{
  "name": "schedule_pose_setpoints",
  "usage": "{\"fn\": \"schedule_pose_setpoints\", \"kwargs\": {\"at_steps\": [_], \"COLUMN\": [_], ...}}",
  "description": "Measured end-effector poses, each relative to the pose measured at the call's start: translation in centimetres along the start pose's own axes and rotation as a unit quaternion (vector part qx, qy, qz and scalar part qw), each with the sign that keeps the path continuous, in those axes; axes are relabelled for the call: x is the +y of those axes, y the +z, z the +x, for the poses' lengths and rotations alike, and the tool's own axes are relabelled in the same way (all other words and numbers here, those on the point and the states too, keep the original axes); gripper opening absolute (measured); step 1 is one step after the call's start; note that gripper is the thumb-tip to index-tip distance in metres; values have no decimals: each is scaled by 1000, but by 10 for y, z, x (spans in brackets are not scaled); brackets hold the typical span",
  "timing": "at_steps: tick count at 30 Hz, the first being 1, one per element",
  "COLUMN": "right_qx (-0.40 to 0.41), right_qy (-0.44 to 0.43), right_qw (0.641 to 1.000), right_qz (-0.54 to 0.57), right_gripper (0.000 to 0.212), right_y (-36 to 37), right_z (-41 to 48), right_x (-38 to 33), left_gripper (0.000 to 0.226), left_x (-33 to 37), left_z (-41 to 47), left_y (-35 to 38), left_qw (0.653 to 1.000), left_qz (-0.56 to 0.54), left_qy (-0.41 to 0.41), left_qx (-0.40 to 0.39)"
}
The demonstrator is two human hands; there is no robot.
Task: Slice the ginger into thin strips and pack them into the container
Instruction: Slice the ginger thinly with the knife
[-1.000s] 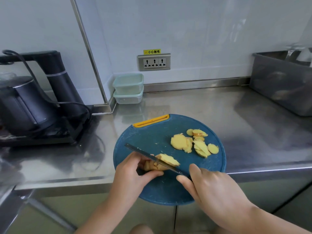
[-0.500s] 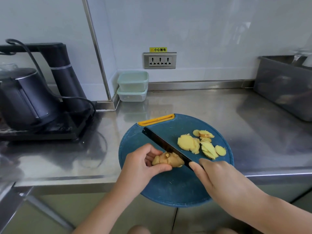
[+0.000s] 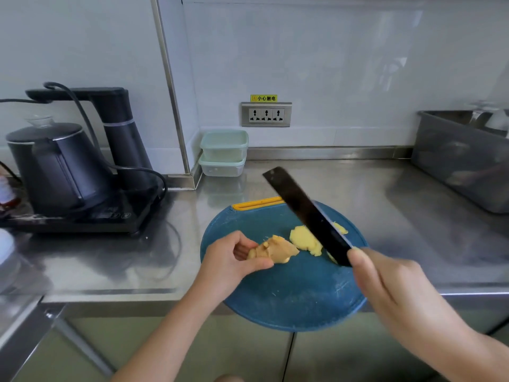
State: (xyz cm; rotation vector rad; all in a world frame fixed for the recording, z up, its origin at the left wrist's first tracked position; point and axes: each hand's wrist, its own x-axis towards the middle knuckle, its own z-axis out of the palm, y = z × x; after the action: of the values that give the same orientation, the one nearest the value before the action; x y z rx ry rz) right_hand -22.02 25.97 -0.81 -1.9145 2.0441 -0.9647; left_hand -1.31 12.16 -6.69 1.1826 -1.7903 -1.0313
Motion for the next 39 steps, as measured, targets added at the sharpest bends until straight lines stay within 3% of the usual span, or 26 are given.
{"fn": "schedule_pose_setpoints", "kwargs": {"at_steps": [5,8,13,18,22,24,26,27,31,39], "right_qx": [-61,-103,-154,-127,-75,-50,-74,-47,-7,-33], "right_qy": [108,86,85,5,-62,-100,-78,-81,-117,-118], "right_qw": [991,990,984,992,983,974,968,968,964,956], "right_qz": [-59,-52,-26,-25,-156,-200,-229,-233,-239,-265], "right_gripper": [56,55,52,51,66,63,53,51,52,52], "right_y": [-11,-4,14,17,21,30,34,35,35,33], "right_z": [18,18,22,16,5,-2,-8,-10,-12,-12], "right_x": [-2,0,-10,-8,-9,-6,-5,-4,-3,-10], "left_gripper": [34,33,39,33,33,29,26,25,22,20], "left_x": [10,14,5,-3,-7,-10,-12,-13,-16,-23], "left_z": [-14,-22,-33,-41,-45,-47,-49,-50,-52,-54], "left_y": [6,5,10,11,12,16,19,20,19,18], "left_qw": [995,975,958,957,948,944,941,941,937,939], "left_qz": [23,81,102,109,136,143,146,145,147,131], "left_qy": [94,199,255,252,263,265,268,270,280,284], "left_qx": [11,59,84,94,118,133,144,147,147,144]}}
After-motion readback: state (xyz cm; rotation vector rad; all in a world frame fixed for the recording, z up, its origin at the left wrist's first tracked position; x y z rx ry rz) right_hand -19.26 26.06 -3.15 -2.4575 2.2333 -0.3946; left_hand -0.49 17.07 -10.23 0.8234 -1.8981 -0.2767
